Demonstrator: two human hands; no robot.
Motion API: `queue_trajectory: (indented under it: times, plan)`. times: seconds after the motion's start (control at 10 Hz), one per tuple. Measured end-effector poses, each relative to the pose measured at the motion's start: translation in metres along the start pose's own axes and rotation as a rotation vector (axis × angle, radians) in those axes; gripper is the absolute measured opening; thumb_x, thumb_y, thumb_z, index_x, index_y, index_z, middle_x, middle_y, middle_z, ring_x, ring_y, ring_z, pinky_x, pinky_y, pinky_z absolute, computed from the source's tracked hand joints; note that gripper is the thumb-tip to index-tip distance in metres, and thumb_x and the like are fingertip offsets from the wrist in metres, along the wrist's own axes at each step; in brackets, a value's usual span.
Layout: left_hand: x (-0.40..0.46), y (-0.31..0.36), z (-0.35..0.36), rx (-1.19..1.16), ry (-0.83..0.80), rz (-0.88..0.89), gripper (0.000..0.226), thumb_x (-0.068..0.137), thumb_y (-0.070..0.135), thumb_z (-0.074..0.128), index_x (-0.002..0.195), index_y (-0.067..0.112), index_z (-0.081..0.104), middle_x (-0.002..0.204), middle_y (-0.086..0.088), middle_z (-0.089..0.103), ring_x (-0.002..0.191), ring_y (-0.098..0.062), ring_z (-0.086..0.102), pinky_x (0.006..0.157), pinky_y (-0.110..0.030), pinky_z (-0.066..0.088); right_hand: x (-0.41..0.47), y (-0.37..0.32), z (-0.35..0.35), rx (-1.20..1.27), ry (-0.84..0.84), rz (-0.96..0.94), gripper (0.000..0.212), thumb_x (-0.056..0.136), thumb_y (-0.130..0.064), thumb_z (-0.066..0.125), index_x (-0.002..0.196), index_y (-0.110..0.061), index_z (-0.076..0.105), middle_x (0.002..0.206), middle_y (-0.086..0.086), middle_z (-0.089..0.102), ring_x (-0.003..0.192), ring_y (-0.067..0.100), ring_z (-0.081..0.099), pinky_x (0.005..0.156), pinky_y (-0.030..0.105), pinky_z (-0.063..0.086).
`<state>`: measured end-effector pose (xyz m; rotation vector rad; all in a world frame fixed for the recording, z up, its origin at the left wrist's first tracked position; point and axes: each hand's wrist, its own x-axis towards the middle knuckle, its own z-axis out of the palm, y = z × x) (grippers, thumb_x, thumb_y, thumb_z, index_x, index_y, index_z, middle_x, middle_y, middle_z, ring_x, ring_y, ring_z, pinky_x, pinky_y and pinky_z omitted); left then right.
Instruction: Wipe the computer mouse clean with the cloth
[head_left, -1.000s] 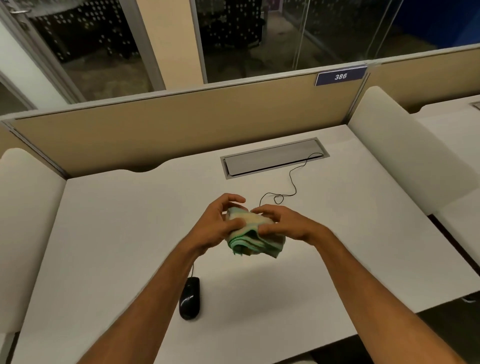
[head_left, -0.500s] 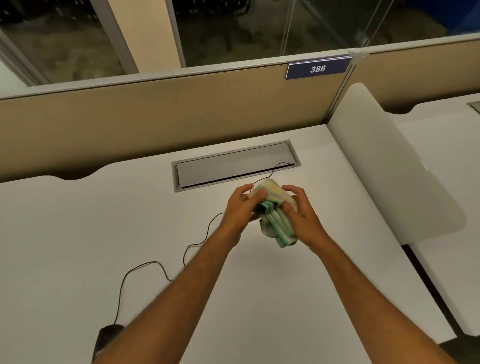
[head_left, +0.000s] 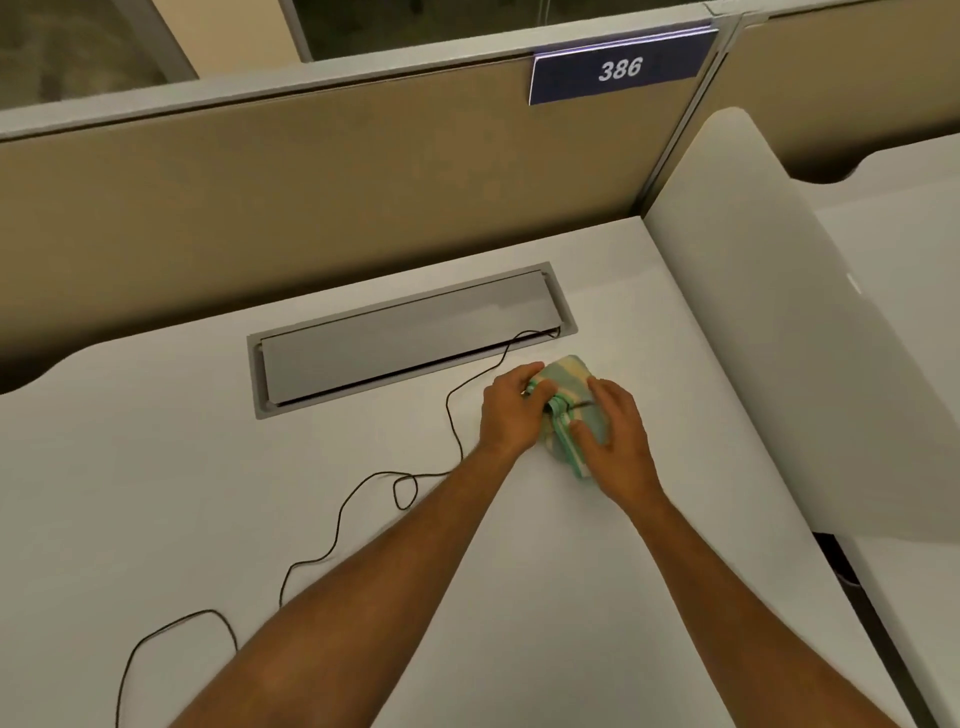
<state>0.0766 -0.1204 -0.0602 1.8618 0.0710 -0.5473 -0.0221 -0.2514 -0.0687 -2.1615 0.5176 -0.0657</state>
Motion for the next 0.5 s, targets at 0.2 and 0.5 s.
queue_trajectory:
  times: [0.2,0.5]
  plan:
    - [0.014,-0.016,0.01,0.317,-0.11,0.14,0.037,0.094,0.027,0.065,0.129,0.014,0.065,0.123,-0.007,0.069,0.109,-0.023,0.064,0.098,-0.041,0.051,0.001,0.039,0.027,-0.394,-0.114,0.014,0.071,0.095,-0.053,0.014,0.155,-0.015,0.01,0.163,0.008,0.012,0.149,0.036,0.002,0.12,0.052,0.015]
    - [-0.021,0.024,-0.078,0.426,0.062,0.253,0.049,0.098,0.041,0.061,0.142,0.022,0.053,0.146,-0.002,0.056,0.13,-0.022,0.054,0.109,-0.042,0.045,0.0,-0.043,0.033,-0.259,-0.046,-0.087,0.063,0.101,-0.03,0.049,0.154,-0.012,0.02,0.162,0.008,0.019,0.151,0.028,0.004,0.12,0.053,0.016]
